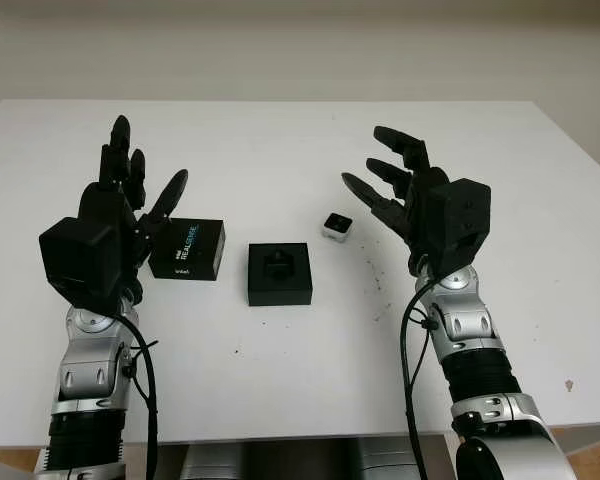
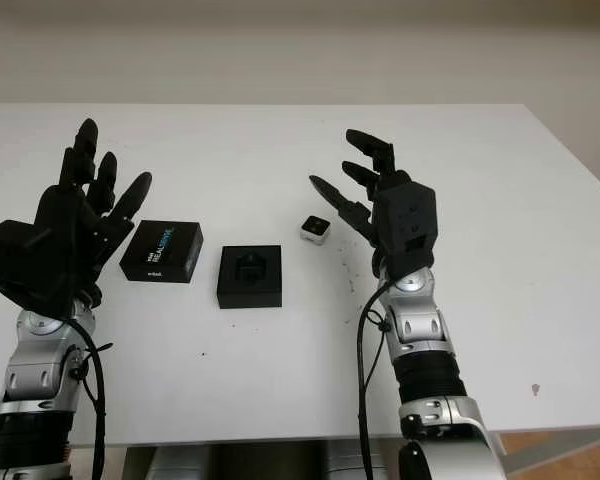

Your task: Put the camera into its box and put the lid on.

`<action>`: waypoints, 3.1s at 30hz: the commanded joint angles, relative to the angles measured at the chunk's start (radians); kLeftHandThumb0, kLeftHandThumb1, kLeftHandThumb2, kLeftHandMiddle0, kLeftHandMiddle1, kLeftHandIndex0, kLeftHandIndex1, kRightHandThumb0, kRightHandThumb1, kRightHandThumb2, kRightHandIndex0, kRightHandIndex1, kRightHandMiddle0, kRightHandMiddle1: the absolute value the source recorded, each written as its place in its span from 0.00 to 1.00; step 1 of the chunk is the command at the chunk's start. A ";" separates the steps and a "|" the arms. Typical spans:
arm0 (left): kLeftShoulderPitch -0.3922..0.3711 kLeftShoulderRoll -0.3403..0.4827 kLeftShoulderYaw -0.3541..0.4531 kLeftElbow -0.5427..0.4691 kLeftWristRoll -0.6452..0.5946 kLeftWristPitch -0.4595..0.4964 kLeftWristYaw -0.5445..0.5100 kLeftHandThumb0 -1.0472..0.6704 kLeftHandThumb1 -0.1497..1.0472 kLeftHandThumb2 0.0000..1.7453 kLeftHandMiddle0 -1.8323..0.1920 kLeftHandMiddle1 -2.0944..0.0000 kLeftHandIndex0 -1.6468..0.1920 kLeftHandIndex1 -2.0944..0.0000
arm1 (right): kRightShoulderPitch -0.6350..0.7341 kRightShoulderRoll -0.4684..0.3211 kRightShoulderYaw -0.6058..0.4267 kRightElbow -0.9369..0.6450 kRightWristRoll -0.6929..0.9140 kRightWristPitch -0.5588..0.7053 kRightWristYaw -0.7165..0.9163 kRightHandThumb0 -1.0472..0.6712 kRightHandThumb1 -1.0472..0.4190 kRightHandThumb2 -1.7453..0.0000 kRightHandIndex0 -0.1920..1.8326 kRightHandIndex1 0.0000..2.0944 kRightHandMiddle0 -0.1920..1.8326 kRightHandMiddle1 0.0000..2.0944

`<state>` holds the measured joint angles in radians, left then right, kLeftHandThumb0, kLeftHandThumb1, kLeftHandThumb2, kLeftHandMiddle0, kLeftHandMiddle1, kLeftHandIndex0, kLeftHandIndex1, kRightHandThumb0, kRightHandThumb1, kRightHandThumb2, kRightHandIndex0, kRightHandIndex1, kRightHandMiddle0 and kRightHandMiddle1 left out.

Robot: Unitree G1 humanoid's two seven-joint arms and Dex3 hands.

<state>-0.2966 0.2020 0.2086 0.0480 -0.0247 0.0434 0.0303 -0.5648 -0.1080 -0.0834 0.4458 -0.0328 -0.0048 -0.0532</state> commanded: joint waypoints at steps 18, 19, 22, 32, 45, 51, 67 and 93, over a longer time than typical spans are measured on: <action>0.002 0.061 -0.034 -0.016 0.135 -0.002 0.023 0.26 1.00 0.16 0.90 0.98 0.93 0.96 | -0.088 -0.133 0.141 0.002 -0.242 -0.024 0.021 0.26 0.10 0.97 0.10 0.28 0.07 0.36; 0.002 0.070 -0.040 -0.018 0.151 0.003 0.021 0.24 1.00 0.18 0.92 0.99 0.94 0.97 | -0.099 -0.152 0.163 -0.003 -0.280 -0.009 0.028 0.23 0.09 0.97 0.10 0.22 0.08 0.30; 0.003 0.079 -0.046 -0.035 0.164 0.020 0.012 0.24 1.00 0.19 0.94 0.99 0.96 0.98 | -0.133 -0.193 0.220 -0.027 -0.367 0.070 0.081 0.19 0.08 0.97 0.12 0.12 0.14 0.17; -0.007 0.072 -0.053 -0.044 0.171 0.037 0.019 0.27 1.00 0.20 0.95 0.98 0.97 0.98 | -0.222 -0.204 0.343 0.109 -0.532 0.135 0.057 0.20 0.11 0.97 0.18 0.07 0.22 0.07; -0.012 0.071 -0.054 -0.039 0.164 0.038 0.015 0.25 1.00 0.18 0.95 0.98 0.95 0.97 | -0.279 -0.186 0.411 0.341 -0.578 0.076 -0.061 0.20 0.11 0.97 0.19 0.06 0.26 0.08; -0.011 0.073 -0.057 -0.038 0.161 0.032 0.012 0.26 1.00 0.18 0.95 0.98 0.96 0.97 | -0.282 -0.181 0.421 0.396 -0.573 0.068 -0.092 0.20 0.12 0.97 0.19 0.05 0.27 0.08; -0.011 0.076 -0.058 -0.025 0.155 0.013 0.005 0.25 1.00 0.16 0.94 0.97 0.95 0.97 | -0.271 -0.179 0.482 0.495 -0.610 0.037 -0.164 0.20 0.11 0.97 0.21 0.04 0.31 0.08; -0.010 0.077 -0.055 -0.018 0.145 -0.001 -0.003 0.25 1.00 0.15 0.94 0.98 0.94 0.97 | -0.315 -0.186 0.635 0.670 -0.760 -0.009 -0.374 0.27 0.06 0.97 0.38 0.08 0.24 0.88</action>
<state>-0.2919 0.2742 0.1542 0.0272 0.1227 0.0514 0.0281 -0.8686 -0.2897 0.5423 1.1032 -0.7810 -0.0135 -0.4171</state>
